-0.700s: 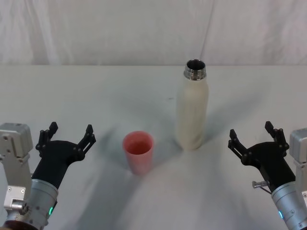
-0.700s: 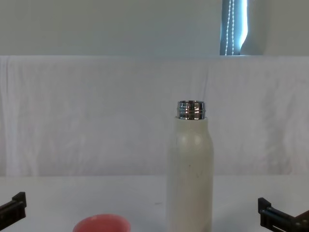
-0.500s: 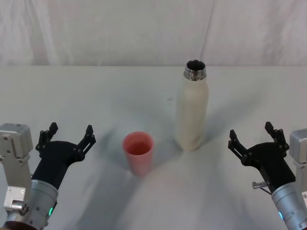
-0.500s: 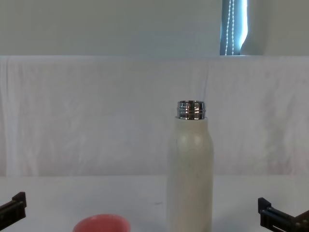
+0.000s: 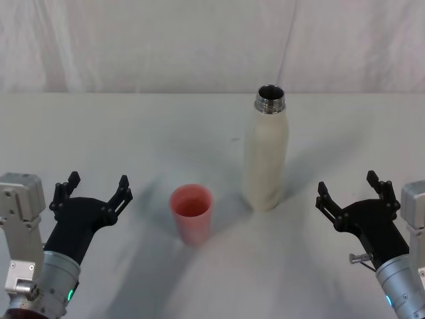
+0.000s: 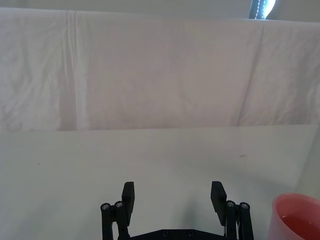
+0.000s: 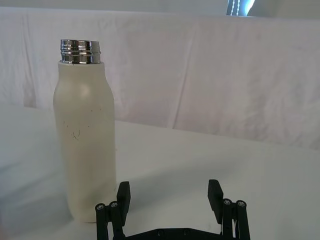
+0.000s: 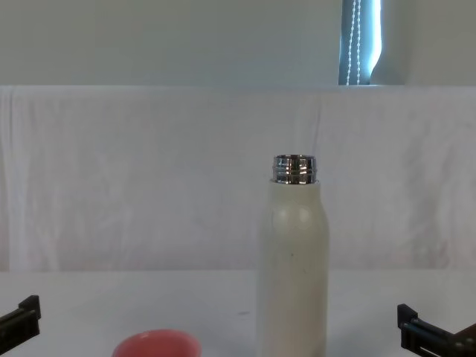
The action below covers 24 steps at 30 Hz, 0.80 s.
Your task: Grasp the thermos with one hand and pour water into the cup lid.
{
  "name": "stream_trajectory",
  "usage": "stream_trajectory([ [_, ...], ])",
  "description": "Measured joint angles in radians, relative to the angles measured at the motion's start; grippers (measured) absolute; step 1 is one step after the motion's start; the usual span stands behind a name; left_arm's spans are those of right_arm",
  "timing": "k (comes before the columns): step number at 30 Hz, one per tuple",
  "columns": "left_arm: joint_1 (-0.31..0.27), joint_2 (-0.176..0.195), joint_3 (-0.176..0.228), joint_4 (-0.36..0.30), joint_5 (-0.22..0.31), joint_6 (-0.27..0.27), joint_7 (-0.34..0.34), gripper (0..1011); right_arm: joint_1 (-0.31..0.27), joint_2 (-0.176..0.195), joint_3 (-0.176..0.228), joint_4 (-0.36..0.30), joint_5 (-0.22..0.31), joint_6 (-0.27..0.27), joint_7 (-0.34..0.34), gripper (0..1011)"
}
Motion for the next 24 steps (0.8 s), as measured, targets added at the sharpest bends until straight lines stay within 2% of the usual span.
stream_trajectory([
  [24,0.000,0.000,0.000,0.000,0.000,0.000,0.000,1001,0.000,0.000,0.000,0.000,0.000,0.000,0.000,1001],
])
